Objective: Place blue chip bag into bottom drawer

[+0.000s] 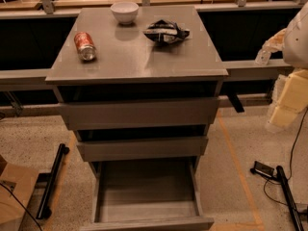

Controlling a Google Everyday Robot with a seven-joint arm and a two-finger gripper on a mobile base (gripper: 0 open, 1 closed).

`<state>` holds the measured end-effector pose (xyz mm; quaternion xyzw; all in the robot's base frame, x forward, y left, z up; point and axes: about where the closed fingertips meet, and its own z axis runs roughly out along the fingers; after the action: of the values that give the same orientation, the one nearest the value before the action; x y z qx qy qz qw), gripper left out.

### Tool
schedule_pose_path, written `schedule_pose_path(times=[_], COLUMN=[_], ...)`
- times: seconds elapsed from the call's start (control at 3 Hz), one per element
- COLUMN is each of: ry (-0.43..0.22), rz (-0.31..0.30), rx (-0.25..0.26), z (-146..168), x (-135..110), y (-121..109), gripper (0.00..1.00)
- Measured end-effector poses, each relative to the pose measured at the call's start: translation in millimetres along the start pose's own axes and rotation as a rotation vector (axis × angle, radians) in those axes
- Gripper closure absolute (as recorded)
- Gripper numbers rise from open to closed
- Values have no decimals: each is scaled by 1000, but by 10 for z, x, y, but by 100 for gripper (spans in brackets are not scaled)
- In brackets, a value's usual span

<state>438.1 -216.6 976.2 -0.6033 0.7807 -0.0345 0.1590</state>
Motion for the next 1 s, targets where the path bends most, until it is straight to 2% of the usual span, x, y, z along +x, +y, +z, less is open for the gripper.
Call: schedule_pose_path(times=[0.33, 0.67, 1.0], ry=[0, -57, -185], rz=[0, 11, 51], rx=[0, 28, 56], z=[0, 57, 231], x=[0, -65, -165], y=[0, -149, -465], gripper=[0, 0, 0])
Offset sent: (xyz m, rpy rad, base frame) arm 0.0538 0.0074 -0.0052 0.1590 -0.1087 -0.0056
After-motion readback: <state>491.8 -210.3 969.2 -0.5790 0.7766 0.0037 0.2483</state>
